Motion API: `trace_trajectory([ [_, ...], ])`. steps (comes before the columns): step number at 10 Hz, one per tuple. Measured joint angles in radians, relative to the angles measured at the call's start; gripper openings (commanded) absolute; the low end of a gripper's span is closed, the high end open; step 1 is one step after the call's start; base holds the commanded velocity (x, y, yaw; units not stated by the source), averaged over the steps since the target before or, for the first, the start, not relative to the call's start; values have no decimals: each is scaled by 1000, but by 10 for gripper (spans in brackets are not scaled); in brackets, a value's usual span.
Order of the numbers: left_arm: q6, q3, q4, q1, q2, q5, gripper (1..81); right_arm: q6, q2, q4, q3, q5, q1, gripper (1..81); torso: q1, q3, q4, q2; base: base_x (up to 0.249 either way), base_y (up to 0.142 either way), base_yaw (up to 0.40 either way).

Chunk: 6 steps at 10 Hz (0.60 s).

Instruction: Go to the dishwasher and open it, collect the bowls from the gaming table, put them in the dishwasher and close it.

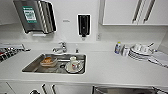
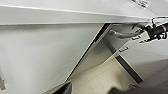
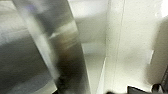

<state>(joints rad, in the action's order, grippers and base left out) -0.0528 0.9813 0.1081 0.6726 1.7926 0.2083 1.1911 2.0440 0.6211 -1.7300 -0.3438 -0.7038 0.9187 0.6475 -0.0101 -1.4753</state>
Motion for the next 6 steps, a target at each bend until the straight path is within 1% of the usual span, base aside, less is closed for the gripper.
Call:
trace_trajectory([
  [6,0,1,0,0,0,1,811,-3,-3,-4,2,10,-11,811,0,0,0,0,0,0,0],
])
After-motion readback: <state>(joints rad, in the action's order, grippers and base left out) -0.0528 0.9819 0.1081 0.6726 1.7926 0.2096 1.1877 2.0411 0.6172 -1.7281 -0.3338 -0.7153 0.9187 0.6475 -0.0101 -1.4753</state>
